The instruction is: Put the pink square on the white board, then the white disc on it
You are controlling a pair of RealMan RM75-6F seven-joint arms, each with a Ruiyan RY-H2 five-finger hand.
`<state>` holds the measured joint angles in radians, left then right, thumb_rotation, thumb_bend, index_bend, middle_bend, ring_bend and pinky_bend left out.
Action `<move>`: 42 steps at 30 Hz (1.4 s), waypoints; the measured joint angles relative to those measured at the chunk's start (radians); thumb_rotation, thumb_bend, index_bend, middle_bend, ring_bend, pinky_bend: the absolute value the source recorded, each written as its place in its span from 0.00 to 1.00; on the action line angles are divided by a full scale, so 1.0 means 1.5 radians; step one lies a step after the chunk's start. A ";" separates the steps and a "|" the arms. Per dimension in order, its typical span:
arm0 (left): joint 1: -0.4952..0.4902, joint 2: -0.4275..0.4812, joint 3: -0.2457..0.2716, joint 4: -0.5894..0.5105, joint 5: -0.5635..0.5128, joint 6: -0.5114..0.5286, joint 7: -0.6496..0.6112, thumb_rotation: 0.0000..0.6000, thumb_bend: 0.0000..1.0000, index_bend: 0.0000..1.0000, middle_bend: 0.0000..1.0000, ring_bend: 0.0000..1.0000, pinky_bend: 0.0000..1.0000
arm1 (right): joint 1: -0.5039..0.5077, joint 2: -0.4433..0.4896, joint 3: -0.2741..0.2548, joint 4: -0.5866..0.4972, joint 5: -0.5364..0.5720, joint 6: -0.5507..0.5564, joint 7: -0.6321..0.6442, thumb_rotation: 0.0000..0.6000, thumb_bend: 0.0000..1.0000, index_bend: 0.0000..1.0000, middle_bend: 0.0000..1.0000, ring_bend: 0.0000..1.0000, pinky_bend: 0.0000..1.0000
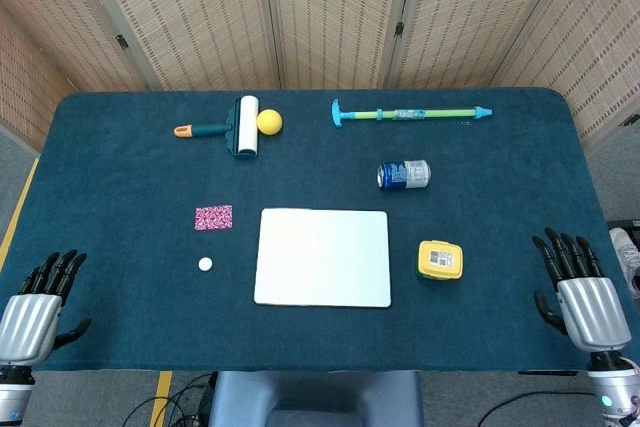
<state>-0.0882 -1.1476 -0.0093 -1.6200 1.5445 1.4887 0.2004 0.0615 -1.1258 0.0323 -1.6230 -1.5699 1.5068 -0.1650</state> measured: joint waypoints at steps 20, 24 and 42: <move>-0.013 -0.006 0.011 -0.104 0.012 -0.028 0.156 1.00 0.25 0.38 1.00 1.00 0.98 | 0.004 0.010 -0.020 0.007 -0.067 0.016 0.045 1.00 0.33 0.00 0.00 0.00 0.00; -0.041 0.007 -0.014 -0.162 -0.065 -0.082 0.205 1.00 0.25 0.43 1.00 1.00 1.00 | 0.014 0.007 -0.020 0.006 -0.075 0.009 0.047 1.00 0.33 0.00 0.00 0.00 0.00; -0.324 -0.047 -0.158 -0.225 -0.641 -0.240 0.392 1.00 0.25 0.31 1.00 1.00 1.00 | 0.025 0.030 -0.017 0.007 -0.076 0.009 0.125 1.00 0.33 0.00 0.00 0.00 0.00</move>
<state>-0.5742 -1.2181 -0.2466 -1.9570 0.5829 1.1281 0.7884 0.0996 -1.0801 0.0064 -1.6130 -1.6845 1.5197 0.0225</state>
